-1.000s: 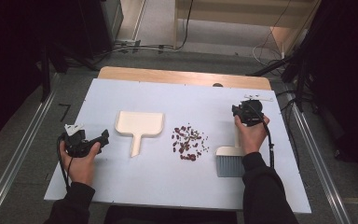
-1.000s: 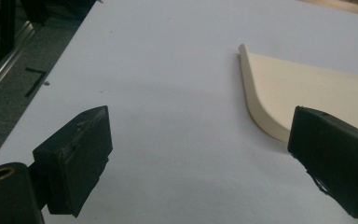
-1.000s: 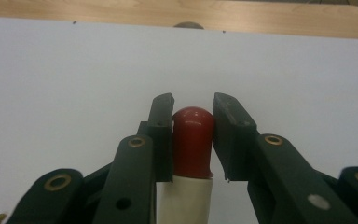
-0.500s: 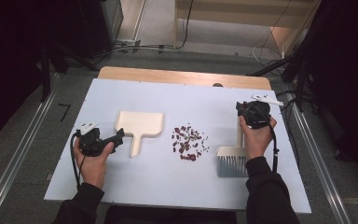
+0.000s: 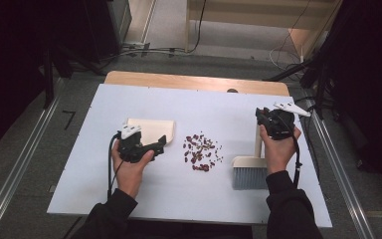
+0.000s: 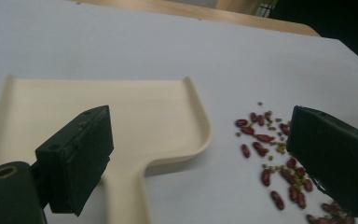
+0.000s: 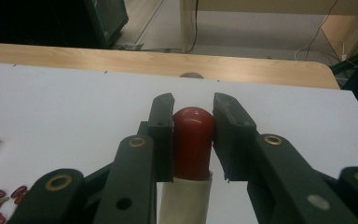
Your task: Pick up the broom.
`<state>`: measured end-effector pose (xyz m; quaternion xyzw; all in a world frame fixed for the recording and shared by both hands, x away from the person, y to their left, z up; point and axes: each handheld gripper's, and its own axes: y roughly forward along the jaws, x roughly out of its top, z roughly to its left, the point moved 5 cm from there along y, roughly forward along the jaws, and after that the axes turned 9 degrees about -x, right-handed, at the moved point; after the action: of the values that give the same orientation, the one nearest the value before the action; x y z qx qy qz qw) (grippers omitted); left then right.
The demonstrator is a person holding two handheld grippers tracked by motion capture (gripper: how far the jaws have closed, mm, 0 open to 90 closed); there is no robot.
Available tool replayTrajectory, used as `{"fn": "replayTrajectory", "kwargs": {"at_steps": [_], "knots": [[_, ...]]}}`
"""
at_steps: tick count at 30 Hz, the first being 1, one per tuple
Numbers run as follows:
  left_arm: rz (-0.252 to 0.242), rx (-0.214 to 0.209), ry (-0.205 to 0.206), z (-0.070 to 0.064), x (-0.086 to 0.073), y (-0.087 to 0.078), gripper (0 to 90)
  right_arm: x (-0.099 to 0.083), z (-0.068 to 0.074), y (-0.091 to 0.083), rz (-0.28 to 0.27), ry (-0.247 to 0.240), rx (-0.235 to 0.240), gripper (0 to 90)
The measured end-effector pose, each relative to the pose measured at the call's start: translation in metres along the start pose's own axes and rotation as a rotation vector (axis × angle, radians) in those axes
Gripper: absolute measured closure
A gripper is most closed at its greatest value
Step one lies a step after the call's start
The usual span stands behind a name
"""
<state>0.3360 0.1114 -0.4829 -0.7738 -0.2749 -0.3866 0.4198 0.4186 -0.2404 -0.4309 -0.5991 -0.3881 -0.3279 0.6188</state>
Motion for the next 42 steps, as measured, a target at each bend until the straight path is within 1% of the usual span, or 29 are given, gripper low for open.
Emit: {"fn": "replayTrajectory", "kwargs": {"at_steps": [4, 7, 9, 10, 11, 12, 13, 14, 15, 16, 17, 20, 21, 25, 28, 31, 32, 33, 34, 35, 36, 38, 40, 42], "knots": [[0.018, -0.045, 0.021, -0.024, 0.004, 0.019, 8.0, 0.000, -0.001, -0.001, -0.004, 0.006, 0.005, 67.8], [0.029, -0.060, 0.033, -0.038, 0.006, 0.031, 8.0, 0.000, -0.002, -0.001, -0.010, 0.007, 0.007, 67.8], [0.038, -0.068, 0.043, -0.046, 0.007, 0.038, 8.0, 0.000, -0.002, -0.002, -0.010, 0.006, 0.005, 67.8], [0.038, -0.068, 0.043, -0.046, 0.007, 0.038, 8.0, 0.000, -0.002, -0.002, -0.010, 0.005, 0.006, 67.8], [0.047, -0.068, 0.059, -0.052, 0.007, 0.045, 8.0, 0.000, -0.002, -0.003, -0.011, 0.006, 0.008, 67.8], [0.047, -0.068, 0.059, -0.052, 0.007, 0.045, 8.0, 0.000, -0.002, -0.003, -0.011, 0.006, 0.008, 67.8], [0.050, -0.068, 0.064, -0.055, 0.007, 0.048, 8.0, 0.000, -0.002, -0.003, -0.011, 0.011, 0.007, 67.8], [0.057, -0.079, 0.068, -0.060, 0.007, 0.053, 8.0, 0.000, -0.003, -0.003, -0.011, 0.009, 0.008, 67.8], [0.057, -0.079, 0.068, -0.060, 0.007, 0.053, 8.0, 0.000, -0.003, -0.003, -0.012, 0.010, 0.011, 67.8], [0.062, -0.085, 0.071, -0.064, 0.006, 0.057, 8.0, 0.000, -0.004, -0.003, -0.013, 0.010, 0.011, 67.8], [0.062, -0.085, 0.071, -0.064, 0.006, 0.057, 8.0, 0.000, -0.004, -0.003, -0.012, 0.011, 0.010, 67.8], [0.071, -0.099, 0.072, -0.070, 0.005, 0.063, 8.0, -0.001, -0.005, -0.003, -0.013, 0.015, 0.011, 67.8], [0.079, -0.112, 0.073, -0.075, 0.005, 0.067, 8.0, -0.001, -0.005, -0.002, -0.014, 0.015, 0.013, 67.8], [0.081, -0.140, 0.073, -0.087, 0.004, 0.075, 8.0, -0.001, -0.004, -0.003, -0.015, 0.016, 0.015, 67.8], [0.097, -0.162, 0.076, -0.096, 0.002, 0.082, 8.0, 0.000, -0.005, -0.003, -0.016, 0.016, 0.014, 67.8], [0.107, -0.196, 0.078, -0.107, 0.002, 0.089, 8.0, 0.000, -0.005, -0.004, -0.018, 0.013, 0.016, 67.8], [0.107, -0.196, 0.078, -0.107, 0.002, 0.089, 8.0, 0.000, -0.005, -0.004, -0.019, 0.014, 0.016, 67.8], [0.108, -0.206, 0.081, -0.112, 0.002, 0.091, 8.0, 0.000, -0.005, -0.004, -0.019, 0.014, 0.016, 67.8], [0.116, -0.228, 0.077, -0.119, 0.001, 0.096, 8.0, 0.000, -0.006, -0.004, -0.017, 0.016, 0.015, 67.8], [0.123, -0.235, 0.080, -0.123, 0.001, 0.099, 8.0, 0.000, -0.006, -0.004, -0.017, 0.015, 0.015, 67.8], [0.131, -0.248, 0.074, -0.126, 0.001, 0.102, 8.1, 0.000, -0.006, -0.004, -0.017, 0.016, 0.014, 67.8], [0.137, -0.274, 0.060, -0.134, 0.000, 0.107, 10.3, 0.000, -0.006, -0.005, -0.020, 0.015, 0.016, 67.8], [0.142, -0.285, 0.067, -0.141, 0.000, 0.111, 11.5, 0.000, -0.006, -0.005, -0.020, 0.015, 0.016, 67.8], [0.146, -0.302, 0.061, -0.147, 0.000, 0.116, 12.7, 0.000, -0.005, -0.005, -0.021, 0.015, 0.014, 67.8]]}}
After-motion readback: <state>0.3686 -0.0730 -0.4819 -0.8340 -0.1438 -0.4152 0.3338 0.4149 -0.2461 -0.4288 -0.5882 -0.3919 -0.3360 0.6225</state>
